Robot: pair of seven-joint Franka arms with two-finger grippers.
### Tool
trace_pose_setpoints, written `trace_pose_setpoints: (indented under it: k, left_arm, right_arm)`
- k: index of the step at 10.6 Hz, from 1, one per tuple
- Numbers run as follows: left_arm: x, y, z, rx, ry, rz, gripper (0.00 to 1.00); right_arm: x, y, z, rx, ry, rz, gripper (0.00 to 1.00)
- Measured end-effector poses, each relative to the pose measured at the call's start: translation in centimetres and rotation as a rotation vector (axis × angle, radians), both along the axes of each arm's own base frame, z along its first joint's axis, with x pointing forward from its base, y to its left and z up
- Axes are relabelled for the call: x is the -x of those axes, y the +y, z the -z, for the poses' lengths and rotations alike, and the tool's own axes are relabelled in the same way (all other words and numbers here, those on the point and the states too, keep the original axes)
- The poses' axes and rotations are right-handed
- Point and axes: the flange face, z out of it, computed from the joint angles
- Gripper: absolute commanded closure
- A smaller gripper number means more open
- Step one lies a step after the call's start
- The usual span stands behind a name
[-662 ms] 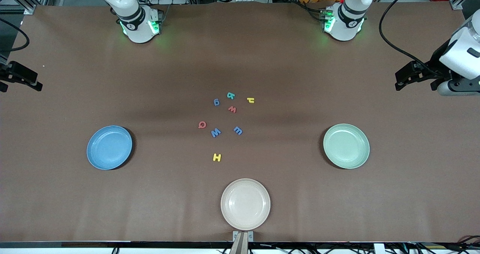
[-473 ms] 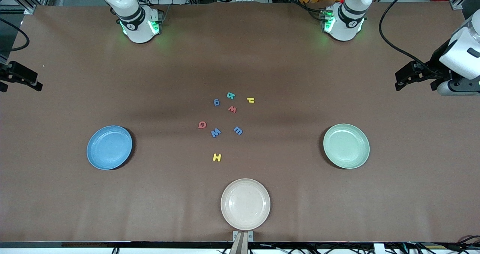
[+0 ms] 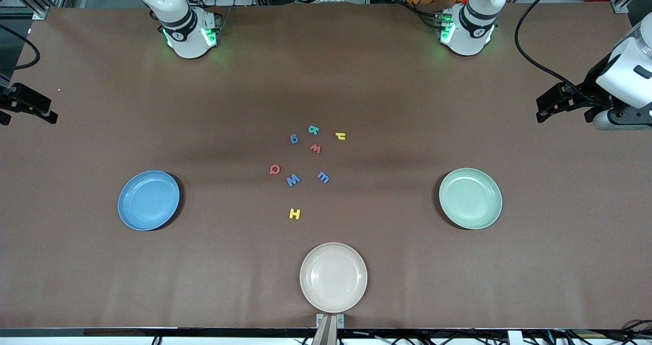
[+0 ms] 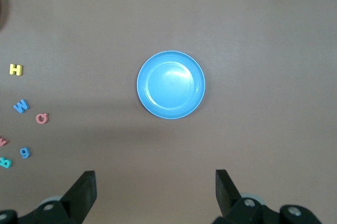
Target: Sort uppercase to blue plate, lowercase to green plate
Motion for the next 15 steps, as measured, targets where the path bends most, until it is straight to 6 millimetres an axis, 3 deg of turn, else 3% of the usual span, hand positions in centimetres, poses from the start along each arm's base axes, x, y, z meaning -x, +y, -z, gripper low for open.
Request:
trace_pose_setpoints:
  k: [3, 7, 9, 12, 15]
  left_arm:
    - [0.2, -1.8, 2.7, -0.007, 0.055, 0.039, 0.00]
    - [1.4, -9.3, 10.0, -0.011, 0.093, 0.120, 0.00]
    - [3.2, -13.7, 14.0, -0.014, 0.102, 0.109, 0.00]
    - [6.2, -18.3, 19.3, -0.015, 0.111, 0.105, 0.00]
    - [9.6, -24.3, 24.0, -0.004, 0.147, 0.060, 0.00]
  right_arm:
    - [0.0, 0.0, 0.3, -0.001, 0.010, -0.001, 0.00]
    - [-1.0, 0.6, 2.7, -0.005, 0.056, -0.013, 0.00]
    - [-2.6, 2.1, 5.8, -0.009, 0.103, -0.039, 0.00]
    - [-5.6, 2.9, 12.1, -0.018, 0.165, -0.052, 0.00]
    - [-7.8, 4.6, 15.7, -0.017, 0.145, -0.077, 0.00]
